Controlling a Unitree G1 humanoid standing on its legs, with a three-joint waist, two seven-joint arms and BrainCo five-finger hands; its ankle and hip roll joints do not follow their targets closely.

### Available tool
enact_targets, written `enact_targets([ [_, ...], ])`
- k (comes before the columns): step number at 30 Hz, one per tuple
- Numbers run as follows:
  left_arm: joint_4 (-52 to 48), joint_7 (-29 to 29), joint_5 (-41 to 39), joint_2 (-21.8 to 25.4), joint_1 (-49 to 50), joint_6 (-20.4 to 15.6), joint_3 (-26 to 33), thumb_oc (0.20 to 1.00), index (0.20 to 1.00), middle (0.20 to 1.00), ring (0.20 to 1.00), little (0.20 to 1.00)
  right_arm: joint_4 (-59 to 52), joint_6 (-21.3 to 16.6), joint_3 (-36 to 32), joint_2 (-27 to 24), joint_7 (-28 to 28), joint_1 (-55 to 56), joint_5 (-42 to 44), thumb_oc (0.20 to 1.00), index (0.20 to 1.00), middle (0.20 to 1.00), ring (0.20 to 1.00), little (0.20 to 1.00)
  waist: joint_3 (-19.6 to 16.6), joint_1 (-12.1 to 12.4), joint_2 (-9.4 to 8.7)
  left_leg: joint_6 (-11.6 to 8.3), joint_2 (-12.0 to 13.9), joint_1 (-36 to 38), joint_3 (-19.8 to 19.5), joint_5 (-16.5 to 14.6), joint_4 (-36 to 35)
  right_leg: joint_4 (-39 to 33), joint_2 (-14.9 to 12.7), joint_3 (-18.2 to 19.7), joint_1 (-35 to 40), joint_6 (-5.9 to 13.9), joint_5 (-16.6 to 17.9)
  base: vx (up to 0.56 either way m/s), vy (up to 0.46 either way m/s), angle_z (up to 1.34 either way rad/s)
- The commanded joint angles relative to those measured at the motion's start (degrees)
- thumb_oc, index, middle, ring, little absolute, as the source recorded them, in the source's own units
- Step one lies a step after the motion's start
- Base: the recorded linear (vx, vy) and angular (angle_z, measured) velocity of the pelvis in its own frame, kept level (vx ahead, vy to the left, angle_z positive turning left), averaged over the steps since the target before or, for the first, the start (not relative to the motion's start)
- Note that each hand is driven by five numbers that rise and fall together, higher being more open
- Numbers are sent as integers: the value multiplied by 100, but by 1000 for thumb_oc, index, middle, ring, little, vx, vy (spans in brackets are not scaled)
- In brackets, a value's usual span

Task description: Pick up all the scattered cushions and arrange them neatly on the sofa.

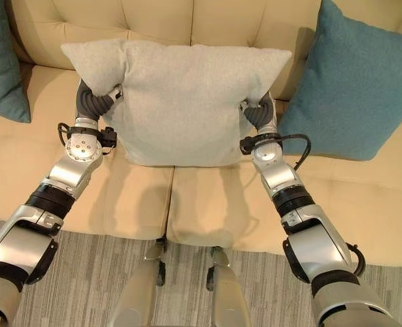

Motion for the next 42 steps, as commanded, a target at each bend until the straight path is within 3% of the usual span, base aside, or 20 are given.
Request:
enact_targets([
  [1, -39, 65, 25, 125, -630, -501, -7, 200, 200, 200, 200, 200, -157, -403, 90, -26, -64, -496, 137, 200, 200, 200, 200, 200, -234, 129, -183, -100, -125, -107, 217, -912, 814, 442, -287, 18, -126, 347, -61, 19, -10, 6],
  [17, 328, 150, -11, 523, -1853, -558, -545, 200, 200, 200, 200, 200, 215, -488, 472, -182, -110, -1485, 486, 200, 200, 200, 200, 200, -132, 223, -211, -110, -147, -188, 142, -883, 792, 415, -317, -96, -148, 390, -21, -3, 0, 4],
  [32, 1449, 47, -94, 538, -2323, -450, -792, 200, 200, 200, 200, 200, 1013, -249, 740, -423, -343, -2039, 72, 200, 200, 200, 200, 200, 74, 164, -183, -112, -164, -1468, 2, -743, 1137, 776, -342, -98, -1410, 375, 9, -39, -1, 2],
  [33, 1541, 42, -90, 521, -2387, -435, -832, 338, 338, 338, 338, 338, 1136, -208, 822, -450, -384, -2122, 0, 476, 476, 476, 476, 476, 73, 154, -186, -108, -175, -1495, 5, -732, 1133, 782, -333, -94, -1441, 372, 10, -20, 10, 8],
  [34, 1546, 40, -91, 521, -2394, -437, -833, 504, 504, 504, 504, 504, 1143, -211, 824, -450, -384, -2129, 1, 595, 595, 595, 595, 595, 75, 153, -185, -108, -175, -1498, 5, -732, 1133, 783, -334, -93, -1445, 373, 9, -23, 3, 9],
  [35, 1816, 8, -69, 517, -2595, -376, -970, 1000, 1000, 1000, 1000, 1000, 1444, -123, 989, -455, -387, -2324, -54, 1000, 1000, 1000, 1000, 1000, 72, 132, -192, -100, -170, -1520, -6, -715, 1113, 782, -329, -87, -1494, 373, 25, -30, -6, 7],
  [42, 2589, 86, 256, 550, -3354, -79, -1396, 1000, 1000, 1000, 1000, 1000, 2261, 180, 1174, -574, -582, -2735, -135, 1000, 1000, 1000, 1000, 1000, 59, 62, -153, -111, -203, -1420, -18, -629, 953, 720, -324, -83, -1443, 390, 83, -17, -3, 2],
])
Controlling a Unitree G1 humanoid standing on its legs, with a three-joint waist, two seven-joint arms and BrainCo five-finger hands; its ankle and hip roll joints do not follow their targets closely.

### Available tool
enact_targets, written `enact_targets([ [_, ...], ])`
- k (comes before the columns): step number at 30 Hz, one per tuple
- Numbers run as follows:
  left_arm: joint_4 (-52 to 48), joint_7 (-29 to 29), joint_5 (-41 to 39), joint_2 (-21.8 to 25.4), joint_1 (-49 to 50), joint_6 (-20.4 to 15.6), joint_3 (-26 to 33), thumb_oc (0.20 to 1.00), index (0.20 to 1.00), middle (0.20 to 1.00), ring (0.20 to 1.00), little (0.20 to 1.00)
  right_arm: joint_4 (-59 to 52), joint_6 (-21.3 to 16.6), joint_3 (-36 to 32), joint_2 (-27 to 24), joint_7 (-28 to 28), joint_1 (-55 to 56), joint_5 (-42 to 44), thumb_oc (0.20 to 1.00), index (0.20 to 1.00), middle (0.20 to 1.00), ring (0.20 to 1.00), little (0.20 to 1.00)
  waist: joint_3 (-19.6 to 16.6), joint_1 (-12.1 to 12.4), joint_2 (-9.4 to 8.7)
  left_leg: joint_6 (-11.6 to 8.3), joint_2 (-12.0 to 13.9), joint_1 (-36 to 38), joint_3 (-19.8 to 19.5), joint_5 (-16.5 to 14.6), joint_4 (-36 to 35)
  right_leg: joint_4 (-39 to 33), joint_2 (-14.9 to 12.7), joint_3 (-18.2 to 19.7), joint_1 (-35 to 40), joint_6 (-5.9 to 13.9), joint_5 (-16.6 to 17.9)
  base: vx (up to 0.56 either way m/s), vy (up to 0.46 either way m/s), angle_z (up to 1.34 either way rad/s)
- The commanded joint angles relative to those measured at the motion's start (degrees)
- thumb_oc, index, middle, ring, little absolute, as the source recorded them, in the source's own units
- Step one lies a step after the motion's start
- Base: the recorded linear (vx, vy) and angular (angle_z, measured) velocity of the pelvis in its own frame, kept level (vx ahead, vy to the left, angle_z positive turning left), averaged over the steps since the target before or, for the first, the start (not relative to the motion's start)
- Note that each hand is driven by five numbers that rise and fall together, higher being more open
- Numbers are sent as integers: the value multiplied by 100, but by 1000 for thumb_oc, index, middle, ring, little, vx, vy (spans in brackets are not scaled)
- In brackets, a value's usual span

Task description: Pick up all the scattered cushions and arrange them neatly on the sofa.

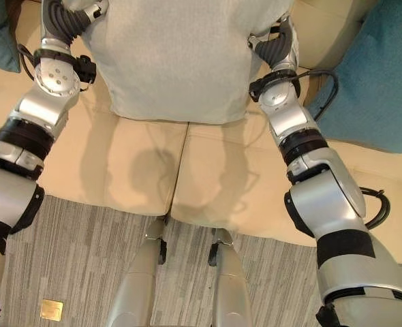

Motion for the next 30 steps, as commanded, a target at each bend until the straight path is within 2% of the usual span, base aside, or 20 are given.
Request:
enact_targets([
  [1, 207, 45, 309, 125, -393, 23, -15, 1000, 1000, 1000, 1000, 1000, 122, 73, 33, -211, -194, -136, -235, 1000, 1000, 1000, 1000, 1000, 37, 22, -116, -81, -53, 109, 278, -803, 457, -529, -147, 116, 281, 349, 463, 0, 0, 0],
  [9, 230, 80, 582, 629, -537, 193, -44, 1000, 1000, 1000, 1000, 1000, 213, 219, -138, -754, -302, 180, -350, 1000, 1000, 1000, 1000, 1000, -142, -68, -61, -86, -66, 434, 340, -852, 391, -641, -152, 131, 609, 355, 492, 3, 17, 0],
  [14, 130, -64, 873, 1193, -116, 388, 59, 1000, 1000, 1000, 1000, 1000, 31, 253, -394, -1338, -152, 790, -388, 1000, 1000, 1000, 1000, 1000, -338, -109, -90, -104, -31, 939, 405, -936, 304, -746, -144, 122, 1100, 324, 445, 31, -3, -2],
  [15, 125, -64, 875, 1191, -109, 390, 62, 1000, 1000, 1000, 1000, 1000, 24, 255, -397, -1340, -152, 799, -390, 1000, 1000, 1000, 1000, 1000, -332, -107, -90, -104, -31, 954, 405, -935, 298, -751, -144, 122, 1114, 324, 446, 52, -17, -6],
  [16, -214, -82, 1011, 1459, 167, 357, 163, 1000, 1000, 1000, 1000, 1000, -249, 217, -481, -1622, -80, 1084, -474, 1000, 1000, 1000, 1000, 1000, -396, -107, -97, -117, -25, 1175, 443, -936, 210, -813, -145, 90, 1309, 324, 433, 36, -14, -6],
  [18, -456, -94, 1065, 1588, 374, 340, 271, 1000, 1000, 1000, 1000, 1000, -384, 203, -552, -1735, -26, 1269, -507, 1000, 1000, 1000, 1000, 1000, -421, -102, -101, -122, -26, 1278, 458, -935, 157, -844, -140, 78, 1401, 322, 430, 48, -22, -7],
  [20, -1373, -137, 1125, 1935, 1235, 229, 809, 1000, 1000, 1000, 1000, 1000, -958, 151, -822, -2003, 111, 1920, -637, 1000, 1000, 1000, 1000, 1000, -512, -78, -100, -127, -35, 1599, 479, -923, -16, -929, -128, 42, 1670, 320, 404, 85, -24, -4],
  [21, -1726, -177, 1111, 2001, 1690, 197, 1080, 1000, 1000, 1000, 1000, 1000, -1192, 164, -1025, -2081, 187, 2291, -682, 1000, 1000, 1000, 1000, 1000, -558, -83, -111, -122, -52, 1704, 479, -887, -85, -970, -134, 35, 1767, 314, 408, 132, -56, -4],
  [22, -2465, -243, 1080, 2041, 2832, 70, 1826, 1000, 1000, 1000, 1000, 1000, -1713, 94, -1506, -2121, 331, 3187, -828, 1000, 1000, 1000, 1000, 1000, -627, -44, -136, -132, -23, 1974, 493, -913, -179, -1025, -110, 3, 2035, 307, 344, 132, -62, -3],
  [23, -2790, -281, 1081, 2010, 3396, 39, 2191, 1000, 1000, 1000, 1000, 1000, -1975, 95, -1744, -2134, 401, 3572, -894, 1000, 1000, 1000, 1000, 1000, -690, -53, -149, -123, -21, 2056, 488, -877, -241, -1061, -116, -11, 2109, 303, 343, 114, -50, -2],
  [24, -2866, -286, 1097, 2003, 3515, 58, 2268, 1000, 1000, 1000, 1000, 1000, -2035, 113, -1759, -2137, 406, 3640, -910, 1000, 1000, 1000, 1000, 1000, -708, -61, -136, -124, -21, 2085, 489, -874, -259, -1070, -116, -12, 2133, 302, 342, 76, -22, -1],
  [26, -3614, -506, 1139, 1825, 4932, 23, 3042, 1000, 1000, 1000, 1000, 1000, -2607, 105, -2197, -2027, 651, 4688, -1224, 1000, 1000, 1000, 1000, 1000, -811, -61, -135, -119, 2, 2370, 490, -859, -394, -1128, -98, -46, 2390, 303, 302, 98, -37, -1],
  [27, -3669, -608, 1126, 1648, 5406, 29, 3263, 1000, 1000, 1000, 1000, 1000, -2750, 102, -2342, -1999, 756, 5024, -1357, 1000, 1000, 1000, 1000, 1000, -867, -69, -142, -114, 13, 2487, 496, -855, -454, -1153, -87, -61, 2483, 302, 280, 123, -38, 2],
  [30, -3688, -1003, 1324, 1126, 6522, 184, 3548, 1000, 1000, 1000, 1000, 1000, -2960, 83, -2774, -1571, 1017, 5951, -1464, 1000, 1000, 1000, 1000, 1000, -1010, -132, -96, -126, 47, 2852, 520, -794, -672, -1220, -43, -85, 2784, 302, 228, 77, -23, 6],
])
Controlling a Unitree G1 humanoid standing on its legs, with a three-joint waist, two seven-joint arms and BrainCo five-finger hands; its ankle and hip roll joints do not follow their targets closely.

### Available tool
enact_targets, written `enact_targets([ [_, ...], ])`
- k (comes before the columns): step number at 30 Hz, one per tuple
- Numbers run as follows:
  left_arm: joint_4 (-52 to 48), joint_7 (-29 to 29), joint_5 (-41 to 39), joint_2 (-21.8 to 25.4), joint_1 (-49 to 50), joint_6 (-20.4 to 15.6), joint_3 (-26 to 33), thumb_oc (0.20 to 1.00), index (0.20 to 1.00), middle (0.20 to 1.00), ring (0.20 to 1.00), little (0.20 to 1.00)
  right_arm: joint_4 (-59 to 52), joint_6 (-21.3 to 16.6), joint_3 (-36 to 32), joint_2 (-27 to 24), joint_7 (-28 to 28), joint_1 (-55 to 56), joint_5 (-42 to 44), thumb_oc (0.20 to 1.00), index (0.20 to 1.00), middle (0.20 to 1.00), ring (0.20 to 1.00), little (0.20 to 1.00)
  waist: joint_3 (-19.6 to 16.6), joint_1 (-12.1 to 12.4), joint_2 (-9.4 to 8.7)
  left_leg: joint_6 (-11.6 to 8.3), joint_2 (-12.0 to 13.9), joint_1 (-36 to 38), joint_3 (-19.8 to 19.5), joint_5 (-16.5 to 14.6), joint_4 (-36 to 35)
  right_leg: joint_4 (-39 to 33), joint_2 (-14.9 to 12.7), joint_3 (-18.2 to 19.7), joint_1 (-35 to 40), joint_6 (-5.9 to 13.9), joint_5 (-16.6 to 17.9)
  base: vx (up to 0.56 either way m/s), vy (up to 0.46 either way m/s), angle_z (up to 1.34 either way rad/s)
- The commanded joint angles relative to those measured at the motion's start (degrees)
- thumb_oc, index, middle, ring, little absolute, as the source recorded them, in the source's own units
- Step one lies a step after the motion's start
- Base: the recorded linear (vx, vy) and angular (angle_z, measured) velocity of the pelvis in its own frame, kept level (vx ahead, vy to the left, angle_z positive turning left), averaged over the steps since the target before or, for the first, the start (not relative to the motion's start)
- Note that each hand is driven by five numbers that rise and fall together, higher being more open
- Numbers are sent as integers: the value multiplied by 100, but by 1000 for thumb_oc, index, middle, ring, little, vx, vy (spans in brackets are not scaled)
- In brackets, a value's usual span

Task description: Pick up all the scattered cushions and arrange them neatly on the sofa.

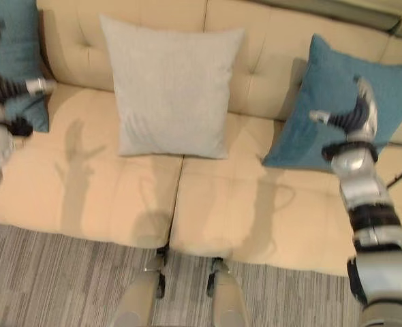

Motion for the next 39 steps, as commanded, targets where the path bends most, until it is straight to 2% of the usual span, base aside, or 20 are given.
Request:
enact_targets([
  [1, 343, -542, 359, -608, 985, 46, 185, 1000, 1000, 1000, 1000, 1000, 82, -199, -152, 327, 366, 926, -320, 1000, 1000, 1000, 1000, 1000, -725, -77, -111, -79, 44, 500, 364, -728, 175, -372, -34, -119, 484, 266, 239, 46, -16, 5],
  [7, 1468, -1076, 871, -1689, 2350, 467, 243, 1000, 1000, 1000, 1000, 1000, 691, -87, -183, 1092, 872, 1876, -607, 1000, 1000, 1000, 1000, 1000, -949, -173, -36, -62, 134, 1082, 499, -690, -115, -468, 84, -90, 939, 221, 138, 37, -16, -7],
  [12, 3757, -1160, 1117, -2573, 2470, 618, -58, 1000, 1000, 1000, 1000, 1000, 2270, -17, 284, 1615, 1090, 1965, -927, 1000, 1000, 1000, 1000, 1000, -1076, -225, -12, -49, 191, 1378, 589, -708, -229, -576, 153, -18, 1189, 196, 91, -1, -29, -9],
  [15, 4798, -1171, 1228, -2887, 2496, 734, -126, 1000, 1000, 1000, 1000, 1000, 3145, 38, 472, 1938, 1159, 2035, -954, 1000, 1000, 1000, 1000, 1000, -1159, -203, -10, -57, 226, 1508, 608, -741, -252, -631, 193, -25, 1316, 173, 48, 12, -45, -24],
  [18, 5289, -1213, 1323, -3038, 2577, 826, -114, 1000, 1000, 1000, 1000, 1000, 3761, 124, 616, 2164, 1231, 2150, -1116, 1000, 1000, 1000, 1000, 1000, -1210, -154, -9, -73, 271, 1641, 589, -773, -260, -639, 254, -19, 1448, 125, -42, 10, -74, -2],
  [24, 5339, -1227, 1180, -3083, 2583, 832, -126, 1000, 1000, 1000, 1000, 1000, 4125, 154, 655, 2322, 1229, 2359, -1174, 1000, 1000, 1000, 1000, 1000, -1010, -148, -48, -170, 446, 1501, 459, -684, -55, -495, 420, -46, 1461, -40, -278, -97, -109, 2],
  [25, 5305, -1212, 1159, -3081, 2528, 823, -168, 1000, 1000, 1000, 1000, 1000, 4173, 159, 623, 2334, 1195, 2381, -1109, 1000, 1000, 1000, 1000, 1000, -950, -154, -73, -200, 483, 1356, 431, -666, 68, -510, 446, -52, 1447, -68, -290, -192, -77, 19],
  [26, 5249, -1218, 1140, -3112, 2446, 815, -252, 1000, 1000, 1000, 1000, 1000, 4216, 176, 581, 2356, 1194, 2398, -1026, 1000, 1000, 1000, 1000, 1000, -852, -170, -145, -201, 481, 1101, 360, -761, 515, -514, 424, -86, 1408, -98, -261, -192, -75, 34],
  [27, 5251, -1218, 1140, -3112, 2443, 815, -253, 1000, 1000, 1000, 1000, 1000, 4217, 176, 580, 2356, 1193, 2396, -1026, 1000, 1000, 1000, 1000, 1000, -856, -176, -143, -201, 483, 1075, 352, -777, 549, -513, 426, -93, 1401, -97, -260, -214, -53, 35],
  [28, 5225, -1205, 1079, -3159, 2377, 811, -281, 1000, 1000, 1000, 1000, 1000, 4264, 186, 568, 2347, 1165, 2359, -977, 1000, 1000, 1000, 1000, 1000, -760, -168, -216, -188, 377, 951, 246, -989, 931, -481, 378, -66, 1332, -111, -202, -237, 14, 26],
  [29, 5209, -1214, 1031, -3228, 2322, 794, -298, 1000, 1000, 1000, 1000, 1000, 4277, 192, 538, 2347, 1155, 2352, -934, 1000, 1000, 1000, 1000, 1000, -707, -181, -298, -115, 125, 953, 18, -1361, 1312, -453, 308, 5, 1184, -100, -94, -234, 15, 12],
  [32, 5201, -1209, 1010, -3276, 2299, 790, -317, 1000, 1000, 1000, 1000, 1000, 4263, 193, 506, 2348, 1148, 2345, -893, 1000, 1000, 1000, 1000, 1000, -718, -215, -306, -70, 38, 989, -31, -1540, 1518, -456, 300, 51, 1111, -92, -39, -109, 86, -10],
  [33, 5170, -1226, 957, -3365, 2289, 764, -379, 1000, 1000, 1000, 1000, 1000, 4237, 181, 470, 2370, 1176, 2352, -828, 1000, 1000, 1000, 1000, 1000, -788, -306, -270, -53, 3, 1280, -5, -1669, 1401, -435, 320, 138, 993, -81, 45, -81, 181, -3],
  [35, 5114, -1227, 948, -3411, 2263, 775, -441, 1000, 1000, 1000, 1000, 1000, 4252, 199, 479, 2412, 1187, 2362, -824, 1000, 1000, 1000, 1000, 1000, -848, -397, -187, -8, -23, 1440, 22, -1687, 1130, -378, 295, 145, 822, -41, 131, -110, 218, -9],
  [39, 5059, -1173, 958, -3429, 2151, 756, -556, 1000, 1000, 1000, 1000, 1000, 4284, 269, 509, 2496, 1148, 2243, -874, 1000, 1000, 1000, 1000, 1000, -760, -429, -182, 132, -235, 1482, -21, -1672, 884, -256, 121, 230, 499, 107, 419, -163, 201, 8],
])
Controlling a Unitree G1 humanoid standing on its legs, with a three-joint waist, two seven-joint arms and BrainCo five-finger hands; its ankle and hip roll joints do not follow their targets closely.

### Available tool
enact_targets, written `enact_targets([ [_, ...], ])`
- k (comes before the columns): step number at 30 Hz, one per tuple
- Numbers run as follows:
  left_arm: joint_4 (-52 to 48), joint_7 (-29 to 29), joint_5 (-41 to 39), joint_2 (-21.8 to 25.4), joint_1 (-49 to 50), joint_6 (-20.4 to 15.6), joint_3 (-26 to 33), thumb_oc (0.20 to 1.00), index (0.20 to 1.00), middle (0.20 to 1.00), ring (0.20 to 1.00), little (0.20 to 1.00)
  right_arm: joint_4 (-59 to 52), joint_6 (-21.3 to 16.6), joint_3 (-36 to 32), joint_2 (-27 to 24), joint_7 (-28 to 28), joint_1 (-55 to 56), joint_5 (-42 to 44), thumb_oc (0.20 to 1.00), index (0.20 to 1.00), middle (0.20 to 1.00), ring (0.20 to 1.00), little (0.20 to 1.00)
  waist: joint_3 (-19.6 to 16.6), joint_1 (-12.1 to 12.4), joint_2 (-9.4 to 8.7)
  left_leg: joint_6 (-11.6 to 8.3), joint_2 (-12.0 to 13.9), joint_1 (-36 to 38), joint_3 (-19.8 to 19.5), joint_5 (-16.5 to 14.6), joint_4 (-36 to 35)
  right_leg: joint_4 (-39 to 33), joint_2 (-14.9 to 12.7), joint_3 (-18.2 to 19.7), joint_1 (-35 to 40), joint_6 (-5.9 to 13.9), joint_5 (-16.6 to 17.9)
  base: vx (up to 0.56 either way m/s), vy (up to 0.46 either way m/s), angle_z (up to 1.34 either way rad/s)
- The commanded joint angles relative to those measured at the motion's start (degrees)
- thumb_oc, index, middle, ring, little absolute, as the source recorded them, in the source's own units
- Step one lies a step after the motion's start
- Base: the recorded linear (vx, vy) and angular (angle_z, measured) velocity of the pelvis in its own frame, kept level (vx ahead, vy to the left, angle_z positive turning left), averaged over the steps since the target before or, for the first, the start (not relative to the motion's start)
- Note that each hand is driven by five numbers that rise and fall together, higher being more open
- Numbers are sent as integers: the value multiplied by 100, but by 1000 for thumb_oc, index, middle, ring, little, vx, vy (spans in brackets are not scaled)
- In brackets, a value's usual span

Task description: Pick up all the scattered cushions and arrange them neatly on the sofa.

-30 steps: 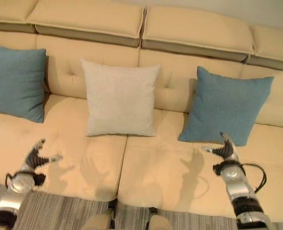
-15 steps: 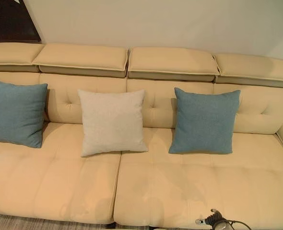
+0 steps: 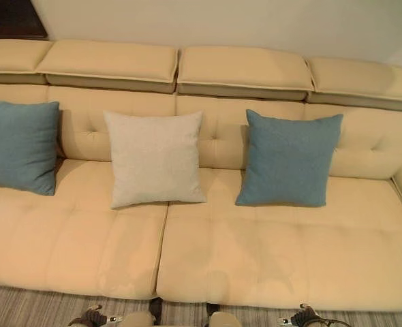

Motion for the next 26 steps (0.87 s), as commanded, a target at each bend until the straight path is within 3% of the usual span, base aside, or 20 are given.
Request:
enact_targets([
  [1, 13, 75, -56, 290, 26, -66, -3, 1000, 1000, 1000, 1000, 1000, 92, 109, 26, 18, -98, -428, 3, 1000, 1000, 1000, 1000, 1000, 136, 187, -304, 64, -298, 136, -96, -626, 326, 14, 17, 241, -533, 487, 311, -171, 185, -27],
  [4, 29, 133, -10, 333, 33, -66, 33, 1000, 1000, 1000, 1000, 1000, 49, 151, 154, 95, -108, -523, -156, 1000, 1000, 1000, 1000, 1000, 237, 259, -304, 154, -334, 147, 7, -517, 184, 105, -113, 145, -726, 616, 440, -187, 155, -51],
  [8, 54, 156, 22, 379, 9, -23, -3, 1000, 1000, 1000, 1000, 1000, 97, 169, 284, 164, -126, -559, -185, 1000, 1000, 1000, 1000, 1000, 323, 416, -234, 305, -327, -7, 90, -311, 113, 806, -30, 70, -555, 489, -28, -220, 111, -38],
  [11, 164, 178, -38, 415, -185, 64, 37, 1000, 1000, 1000, 1000, 1000, 136, 133, 354, 222, -119, -551, -178, 1000, 1000, 1000, 1000, 1000, 148, 464, -194, 323, -245, 38, 186, -216, -92, 1147, 27, 45, -209, 415, -375, -83, 35, -21],
  [15, 210, 207, -112, 319, -109, 40, 92, 1000, 1000, 1000, 1000, 1000, 133, 148, 365, 259, -156, -525, -269, 1000, 1000, 1000, 1000, 1000, -117, 603, -313, 228, -226, -6, 462, -89, -258, 420, -20, -157, 281, 486, -354, -39, -67, -38],
  [26, 308, 156, -42, 110, -192, 128, 16, 1000, 1000, 1000, 1000, 1000, 323, 209, 407, 333, -168, -411, -281, 1000, 1000, 1000, 1000, 1000, -341, 447, -314, 91, -67, 413, 631, 93, -744, -354, 190, -60, 662, 473, -218, 7, -55, -12],
])
